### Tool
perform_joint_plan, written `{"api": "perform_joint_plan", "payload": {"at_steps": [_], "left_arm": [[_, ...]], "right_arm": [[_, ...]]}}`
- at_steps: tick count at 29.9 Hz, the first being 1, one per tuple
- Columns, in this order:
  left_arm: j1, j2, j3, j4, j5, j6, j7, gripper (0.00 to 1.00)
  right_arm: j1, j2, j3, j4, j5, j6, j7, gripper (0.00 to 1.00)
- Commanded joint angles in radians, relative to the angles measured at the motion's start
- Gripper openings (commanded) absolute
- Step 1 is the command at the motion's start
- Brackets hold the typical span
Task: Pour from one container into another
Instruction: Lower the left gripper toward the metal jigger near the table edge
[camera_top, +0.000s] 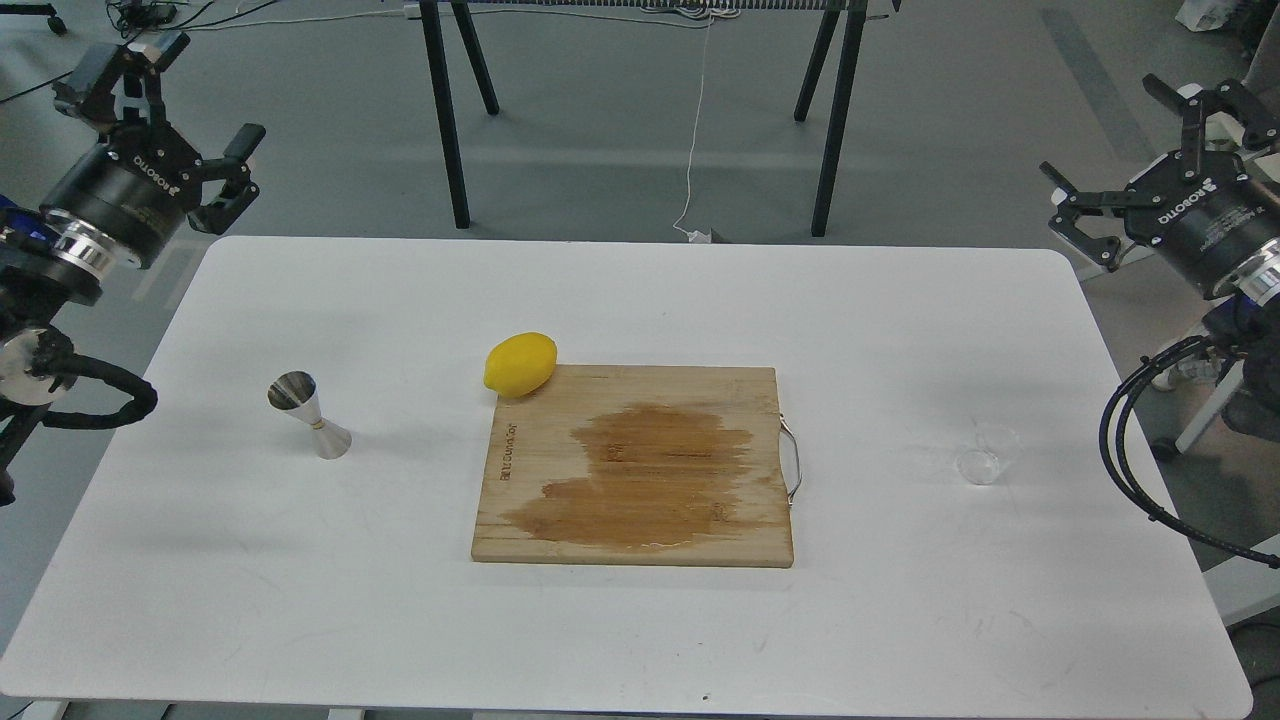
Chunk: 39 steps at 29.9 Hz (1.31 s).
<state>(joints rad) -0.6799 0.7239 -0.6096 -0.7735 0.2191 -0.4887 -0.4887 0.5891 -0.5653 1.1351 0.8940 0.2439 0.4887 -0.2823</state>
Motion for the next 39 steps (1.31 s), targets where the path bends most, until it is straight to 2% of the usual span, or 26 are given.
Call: {"api": "perform_joint_plan", "payload": {"at_steps": [1,6,12,17,21,23,25,27,33,39], "left_arm": [[0.006,0.002,-0.002,-0.003,-0.001,0.000,0.000,1.00],[-0.003,0.000,-0.001,0.006,-0.007,0.000,0.000,1.00],[-0.023,-0.003,0.004,0.077,0.040,0.000,0.000,1.00],[-0.096,0.081,-0.001,0.059,0.343,0.000,0.000,1.00],[-0.099,0.137,-0.004,-0.074,0.705,0.000,0.000,1.00],[-0.093,0.161,0.002,-0.172,0.852,0.161,0.000,1.00],[-0.075,0.186,0.002,-0.283,0.965,0.356,0.000,1.00],[-0.032,0.212,0.004,-0.349,1.026,0.526,0.000,1.00],[0.112,0.250,0.002,-0.397,1.181,0.973,0.000,1.00],[0.342,0.272,0.002,-0.414,1.201,0.977,0.000,1.00]], "right_arm": [[-0.002,0.001,0.000,0.000,0.000,0.000,0.000,0.99],[0.000,0.001,0.002,0.005,0.000,0.000,0.000,0.99],[-0.002,-0.001,0.006,0.011,0.003,0.000,0.002,0.99],[-0.002,-0.002,0.017,0.011,0.005,0.000,0.000,0.99],[-0.002,-0.001,0.018,0.011,0.005,0.000,0.000,0.99],[-0.002,-0.001,0.017,0.011,0.005,0.000,0.002,0.99],[-0.003,0.001,0.012,0.011,0.005,0.000,0.002,0.99],[-0.005,0.001,0.012,0.011,0.005,0.000,0.002,0.99],[-0.005,-0.001,0.011,0.005,0.003,0.000,0.002,0.99],[-0.008,0.001,0.012,0.002,0.002,0.000,0.003,0.99]]}}
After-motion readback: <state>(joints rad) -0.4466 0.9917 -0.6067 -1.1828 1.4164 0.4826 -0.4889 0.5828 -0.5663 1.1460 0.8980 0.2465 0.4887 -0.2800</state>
